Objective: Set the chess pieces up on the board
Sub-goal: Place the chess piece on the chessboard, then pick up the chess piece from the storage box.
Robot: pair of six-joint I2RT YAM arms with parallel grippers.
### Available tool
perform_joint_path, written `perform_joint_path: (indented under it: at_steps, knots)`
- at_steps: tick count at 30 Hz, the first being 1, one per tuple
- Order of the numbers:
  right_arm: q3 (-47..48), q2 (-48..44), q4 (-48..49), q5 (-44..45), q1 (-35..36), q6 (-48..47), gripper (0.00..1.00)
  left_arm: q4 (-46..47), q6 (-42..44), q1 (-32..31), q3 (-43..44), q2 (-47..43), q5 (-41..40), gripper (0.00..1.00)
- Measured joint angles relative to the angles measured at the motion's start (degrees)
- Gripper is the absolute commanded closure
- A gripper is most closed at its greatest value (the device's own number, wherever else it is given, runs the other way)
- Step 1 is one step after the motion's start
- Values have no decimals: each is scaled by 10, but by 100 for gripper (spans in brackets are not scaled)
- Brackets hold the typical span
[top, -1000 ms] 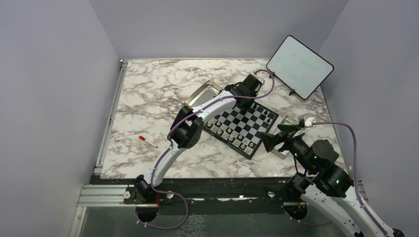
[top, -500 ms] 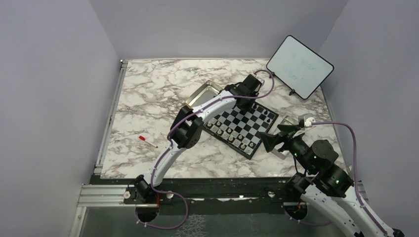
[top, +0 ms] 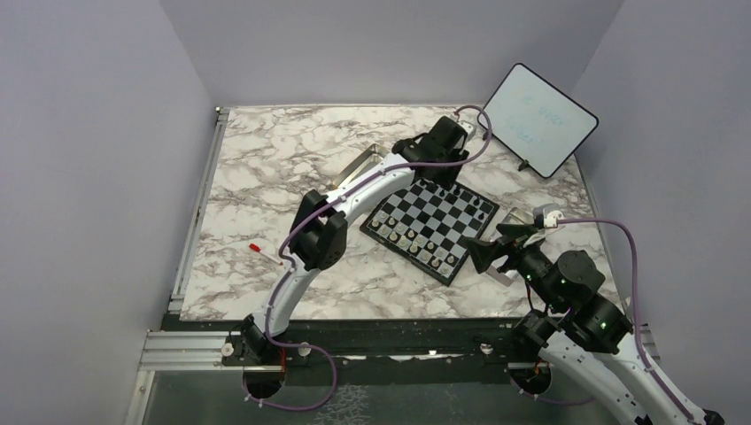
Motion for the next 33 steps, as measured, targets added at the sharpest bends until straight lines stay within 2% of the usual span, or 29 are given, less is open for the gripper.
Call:
perform_joint_path:
  at_steps: [8,16,20,24,28,33]
  knots:
    - [0,8,0,0,0,0,0,3,9,17,-53,-91,14,54]
    - [2,62,-16,22,0,7,0,7,28,111,-122,-148,18,53]
    - [8,61,-33,55,0,29,0,4,43,167,-139,-151,19,50]
    - [15,53,-40,80,0,54,0,4,54,196,-136,-150,32,48]
    - [33,68,-57,97,0,75,0,8,64,204,-124,-134,51,48]
    - [66,131,-76,102,0,85,0,12,79,204,-120,-85,64,48]
